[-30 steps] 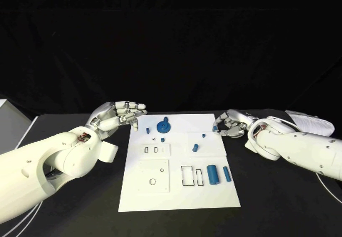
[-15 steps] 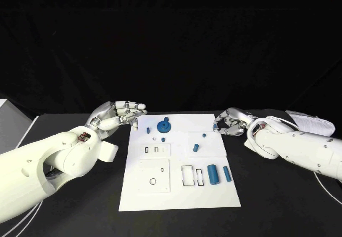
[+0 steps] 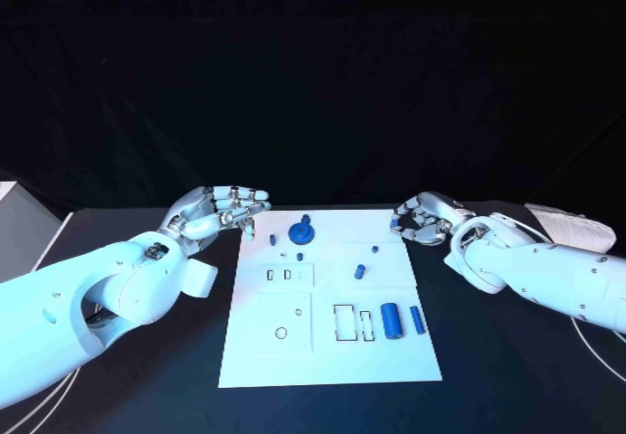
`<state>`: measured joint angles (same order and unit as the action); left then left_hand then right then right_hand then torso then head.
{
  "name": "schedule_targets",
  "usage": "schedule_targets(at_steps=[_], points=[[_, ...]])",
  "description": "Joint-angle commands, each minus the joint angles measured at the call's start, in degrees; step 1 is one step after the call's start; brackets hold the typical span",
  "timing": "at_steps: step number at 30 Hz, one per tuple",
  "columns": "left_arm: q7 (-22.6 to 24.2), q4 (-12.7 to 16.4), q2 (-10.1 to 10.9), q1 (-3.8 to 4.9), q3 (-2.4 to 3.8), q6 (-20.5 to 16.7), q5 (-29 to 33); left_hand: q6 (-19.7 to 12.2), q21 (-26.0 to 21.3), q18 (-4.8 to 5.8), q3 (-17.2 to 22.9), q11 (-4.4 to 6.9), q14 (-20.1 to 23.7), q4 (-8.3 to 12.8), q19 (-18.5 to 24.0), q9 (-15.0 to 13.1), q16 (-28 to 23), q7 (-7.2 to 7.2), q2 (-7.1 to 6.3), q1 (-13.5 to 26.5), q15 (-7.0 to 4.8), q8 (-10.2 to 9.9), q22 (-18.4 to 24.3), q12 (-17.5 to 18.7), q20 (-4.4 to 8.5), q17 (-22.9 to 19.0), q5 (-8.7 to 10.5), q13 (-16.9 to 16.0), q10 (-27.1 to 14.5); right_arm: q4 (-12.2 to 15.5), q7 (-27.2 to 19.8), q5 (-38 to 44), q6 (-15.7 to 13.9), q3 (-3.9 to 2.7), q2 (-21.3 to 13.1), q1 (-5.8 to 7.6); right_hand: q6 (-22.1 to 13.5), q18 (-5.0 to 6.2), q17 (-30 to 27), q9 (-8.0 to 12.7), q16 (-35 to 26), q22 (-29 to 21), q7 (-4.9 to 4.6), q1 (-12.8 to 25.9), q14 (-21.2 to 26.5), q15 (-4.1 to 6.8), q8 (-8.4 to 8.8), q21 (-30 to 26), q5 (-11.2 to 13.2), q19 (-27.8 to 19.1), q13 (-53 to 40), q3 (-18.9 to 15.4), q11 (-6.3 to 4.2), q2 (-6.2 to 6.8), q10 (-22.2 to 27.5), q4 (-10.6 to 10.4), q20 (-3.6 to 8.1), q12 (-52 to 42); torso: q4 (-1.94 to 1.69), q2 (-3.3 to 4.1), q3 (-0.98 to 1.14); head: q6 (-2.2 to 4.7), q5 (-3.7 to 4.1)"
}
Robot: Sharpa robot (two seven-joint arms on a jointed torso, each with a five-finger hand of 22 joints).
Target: Assemble the parts on the task board
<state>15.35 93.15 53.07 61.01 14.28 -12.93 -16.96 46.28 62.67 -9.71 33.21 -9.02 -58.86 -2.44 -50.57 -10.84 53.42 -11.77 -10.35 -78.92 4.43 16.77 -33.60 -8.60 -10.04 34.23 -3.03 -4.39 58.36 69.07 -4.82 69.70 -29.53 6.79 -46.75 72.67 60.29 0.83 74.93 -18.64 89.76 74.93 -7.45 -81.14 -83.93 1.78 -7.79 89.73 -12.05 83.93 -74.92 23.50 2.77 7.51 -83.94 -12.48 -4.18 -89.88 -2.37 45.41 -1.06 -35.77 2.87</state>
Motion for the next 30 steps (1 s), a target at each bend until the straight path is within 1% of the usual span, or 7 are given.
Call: schedule_targets(at_steps=[1,6,10,13,18,24,30], points=[[0.1,0.1,-0.1,0.01,0.04,0.8,-0.1,-0.5,0.3,-0.90,0.4,-0.01,0.3,0.0,0.5,-0.1,0.2,-1.15,-0.25,0.3,0.03,0.3,-0.1,-0.3,0.10,-0.1,-0.05,0.1,-0.4,1.5,1.0,0.8,-3.9,-0.09,-0.1,0.12,1.1,-0.83,14.9,-0.9,0.2,15.1,0.72,0.9,-6.0,0.52,-1.02,0.3,0.2,6.1,-15.1,0.3,-0.43,-0.14,-6.1,-0.3,0.29,-0.1,0.09,-0.09,-0.07,0.07,-0.11],[-0.1,0.0,0.0,0.01,0.04,0.7,-0.1,-0.6,0.3,-0.89,0.4,-0.05,0.3,0.0,0.5,-0.1,0.2,-1.21,-0.27,0.4,0.06,0.3,-0.1,-0.3,0.09,-0.1,-0.05,0.1,-0.5,5.2,2.9,0.7,-5.1,-0.21,-0.8,0.65,1.2,-0.83,15.0,-1.0,0.2,15.1,0.80,2.1,-6.1,0.43,-1.34,0.3,0.3,6.1,-15.1,0.1,-0.54,0.53,-6.1,-0.5,0.26,-0.1,0.15,-0.19,-0.15,0.12,-0.16],[-0.2,-0.1,-0.1,0.01,0.04,0.5,-0.1,-0.7,0.4,-0.88,0.4,-0.11,0.2,-0.1,0.5,-0.1,0.3,-1.29,-0.26,0.5,0.11,0.2,-0.1,-0.3,0.05,-0.1,-0.05,0.1,-0.5,9.8,5.1,0.7,-5.7,-0.26,-1.2,1.19,1.2,-0.83,15.1,-1.1,0.2,15.1,0.81,2.6,-6.1,0.36,-1.46,0.3,0.0,6.1,-15.1,0.1,-0.57,0.79,-6.1,-0.7,0.22,-0.1,0.21,-0.15,-0.13,0.31,-0.30],[-0.2,-0.3,-0.3,0.02,0.04,0.5,-0.2,-0.7,0.4,-0.88,0.4,-0.11,0.2,-0.1,0.5,-0.1,0.3,-1.29,-0.26,0.5,0.11,0.2,-0.1,-0.3,0.05,-0.1,-0.05,0.1,-0.5,12.6,6.6,1.2,-5.9,-0.27,-1.1,1.38,1.1,-0.83,15.1,-1.1,0.2,15.1,0.78,3.1,-6.1,0.31,-1.53,0.3,0.0,6.1,-15.1,0.0,-0.55,0.94,-6.1,-0.9,0.18,-0.1,0.21,-0.21,-0.29,0.34,-0.41],[-0.2,-0.7,-0.7,0.01,0.03,0.5,-0.2,-0.7,0.4,-0.88,0.4,-0.11,0.2,-0.1,0.5,-0.1,0.3,-1.29,-0.26,0.5,0.11,0.2,-0.1,-0.3,0.05,-0.1,-0.05,0.1,-0.5,16.4,9.4,2.2,-5.9,-0.26,0.4,1.53,1.1,-0.83,15.0,-1.1,0.2,15.1,0.77,3.2,-6.1,0.29,-1.55,0.3,0.0,6.1,-15.1,0.0,-0.54,0.97,-6.1,-0.9,0.17,-0.1,0.18,-0.28,-0.38,0.15,-0.72],[-0.2,-0.9,-1.0,0.00,0.03,0.6,-0.2,-0.8,0.4,-0.88,0.4,-0.13,0.2,-0.1,0.6,-0.1,0.3,-1.32,-0.25,0.6,0.13,0.2,-0.1,-0.3,0.03,-0.1,-0.05,0.1,-0.6,18.0,12.6,3.7,-5.7,-0.19,3.9,1.57,1.1,-0.83,14.9,-1.1,0.2,15.1,0.77,3.3,-6.0,0.26,-1.58,0.3,0.0,6.1,-15.1,0.0,-0.55,0.98,-6.1,-1.0,0.15,-0.1,0.22,-0.32,-0.39,-0.19,-1.18],[-0.2,-0.9,-1.1,0.00,0.03,0.6,-0.2,-0.8,0.4,-0.88,0.4,-0.13,0.2,-0.1,0.6,-0.1,0.3,-1.32,-0.25,0.6,0.13,0.2,-0.1,-0.3,0.03,-0.1,-0.05,0.1,-0.6,18.2,15.6,6.3,-4.2,0.22,7.3,1.43,1.0,-0.83,14.7,-1.2,0.2,15.1,0.79,3.3,-6.0,0.24,-1.59,0.3,-0.1,6.1,-15.1,0.0,-0.56,1.05,-6.1,-0.9,0.14,-0.1,-0.03,-0.21,-0.36,-0.46,-1.45]])
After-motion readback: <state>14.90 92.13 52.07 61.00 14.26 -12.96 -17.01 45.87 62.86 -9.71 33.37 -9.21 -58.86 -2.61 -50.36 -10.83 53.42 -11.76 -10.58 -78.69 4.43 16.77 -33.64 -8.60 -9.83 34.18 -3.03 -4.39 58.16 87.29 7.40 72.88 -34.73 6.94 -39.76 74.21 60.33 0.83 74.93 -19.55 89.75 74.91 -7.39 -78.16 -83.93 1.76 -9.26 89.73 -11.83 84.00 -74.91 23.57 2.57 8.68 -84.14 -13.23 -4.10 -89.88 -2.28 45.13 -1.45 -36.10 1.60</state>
